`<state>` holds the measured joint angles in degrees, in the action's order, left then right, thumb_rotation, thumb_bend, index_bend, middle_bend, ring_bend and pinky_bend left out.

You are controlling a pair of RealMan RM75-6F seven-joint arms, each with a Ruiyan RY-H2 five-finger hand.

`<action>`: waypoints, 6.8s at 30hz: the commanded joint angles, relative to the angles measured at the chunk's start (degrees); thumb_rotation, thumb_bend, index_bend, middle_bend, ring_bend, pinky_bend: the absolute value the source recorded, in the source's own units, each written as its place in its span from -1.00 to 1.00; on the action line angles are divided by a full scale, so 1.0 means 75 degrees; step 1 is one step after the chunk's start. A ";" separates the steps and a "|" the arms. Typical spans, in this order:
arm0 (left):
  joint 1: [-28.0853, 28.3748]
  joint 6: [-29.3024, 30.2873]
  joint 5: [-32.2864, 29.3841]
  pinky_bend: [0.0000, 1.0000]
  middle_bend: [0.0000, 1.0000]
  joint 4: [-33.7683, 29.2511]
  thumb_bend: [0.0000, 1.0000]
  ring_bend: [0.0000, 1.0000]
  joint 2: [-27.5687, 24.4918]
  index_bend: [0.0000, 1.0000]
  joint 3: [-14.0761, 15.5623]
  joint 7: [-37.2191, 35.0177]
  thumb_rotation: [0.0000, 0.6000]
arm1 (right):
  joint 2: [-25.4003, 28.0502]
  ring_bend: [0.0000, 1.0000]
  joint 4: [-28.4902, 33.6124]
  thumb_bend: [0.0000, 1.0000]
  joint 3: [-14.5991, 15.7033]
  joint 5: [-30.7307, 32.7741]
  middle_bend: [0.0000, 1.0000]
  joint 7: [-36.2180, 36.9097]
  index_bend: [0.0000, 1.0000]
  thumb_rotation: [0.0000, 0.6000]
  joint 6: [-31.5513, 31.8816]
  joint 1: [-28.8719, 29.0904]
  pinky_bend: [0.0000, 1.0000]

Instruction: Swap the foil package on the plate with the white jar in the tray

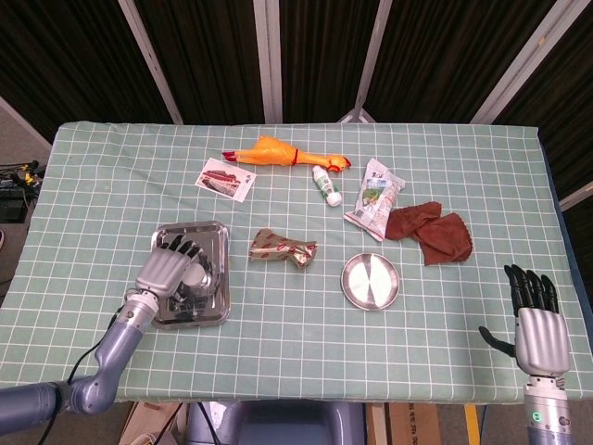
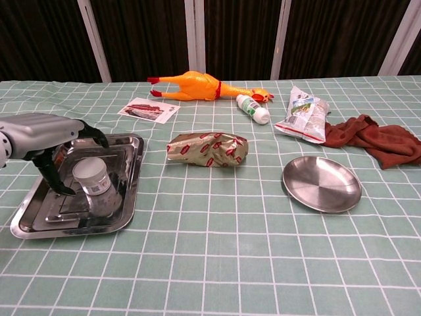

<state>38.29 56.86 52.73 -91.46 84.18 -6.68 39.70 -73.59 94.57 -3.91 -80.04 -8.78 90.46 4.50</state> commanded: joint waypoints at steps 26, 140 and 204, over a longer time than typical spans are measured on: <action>0.0335 -0.0111 0.0205 -0.15 -0.02 0.0580 -0.05 -0.33 0.0285 -0.14 0.0477 0.0019 1.00 | -0.0104 -0.86 0.0002 -0.69 -0.0245 0.0082 -0.80 0.0032 -0.91 1.00 -0.0160 -0.0125 -1.00; 0.3124 -0.1268 -0.1123 -0.15 -0.31 0.4899 -0.19 -0.44 0.4282 -0.30 -0.1843 -0.2263 1.00 | -0.0185 -0.84 -0.0195 -0.69 -0.0690 0.0795 -0.80 0.0188 -0.91 1.00 -0.0741 -0.0142 -1.00; -0.0502 0.0836 0.4148 -0.35 -0.44 0.3236 -0.19 -0.75 0.0503 -0.16 0.1166 -0.4680 1.00 | -0.0062 -0.85 0.0018 -0.69 -0.0578 0.0823 -0.80 0.0250 -0.90 1.00 -0.0844 -0.0193 -1.00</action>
<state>34.66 63.37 83.76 -67.23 87.96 2.10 5.01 -74.06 94.70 -8.24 -73.87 -6.90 84.13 3.05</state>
